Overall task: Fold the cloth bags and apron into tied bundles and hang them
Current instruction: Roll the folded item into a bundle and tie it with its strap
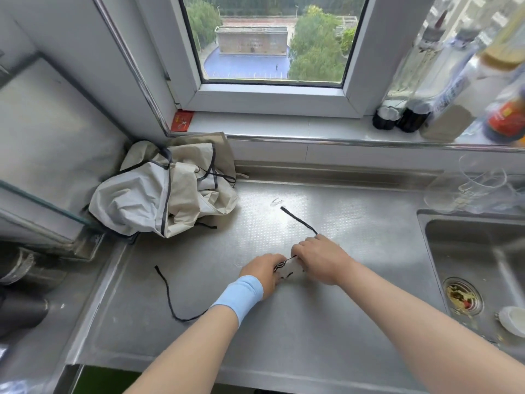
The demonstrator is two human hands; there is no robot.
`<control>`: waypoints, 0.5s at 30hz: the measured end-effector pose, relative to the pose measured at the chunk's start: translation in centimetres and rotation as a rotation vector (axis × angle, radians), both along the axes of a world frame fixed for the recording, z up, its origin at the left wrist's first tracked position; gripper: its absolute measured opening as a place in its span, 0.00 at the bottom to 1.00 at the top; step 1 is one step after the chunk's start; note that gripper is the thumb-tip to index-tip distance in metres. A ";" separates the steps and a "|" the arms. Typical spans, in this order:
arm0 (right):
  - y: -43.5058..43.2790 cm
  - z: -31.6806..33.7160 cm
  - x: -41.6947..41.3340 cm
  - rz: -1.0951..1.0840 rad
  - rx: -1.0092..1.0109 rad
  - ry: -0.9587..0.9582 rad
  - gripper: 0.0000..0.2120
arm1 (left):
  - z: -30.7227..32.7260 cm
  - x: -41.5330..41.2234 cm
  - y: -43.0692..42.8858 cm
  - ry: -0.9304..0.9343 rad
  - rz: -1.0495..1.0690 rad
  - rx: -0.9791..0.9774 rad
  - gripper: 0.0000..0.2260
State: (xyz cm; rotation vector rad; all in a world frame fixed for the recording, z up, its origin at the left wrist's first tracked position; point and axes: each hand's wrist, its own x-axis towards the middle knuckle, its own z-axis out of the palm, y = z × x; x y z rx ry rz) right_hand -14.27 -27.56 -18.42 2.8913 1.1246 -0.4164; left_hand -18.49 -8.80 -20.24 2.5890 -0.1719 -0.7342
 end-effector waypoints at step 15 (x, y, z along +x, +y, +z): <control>2.2 6.1 -8.0 0.289 0.114 -0.544 0.28 | 9.9 -10.1 3.5 0.535 0.626 -0.942 0.05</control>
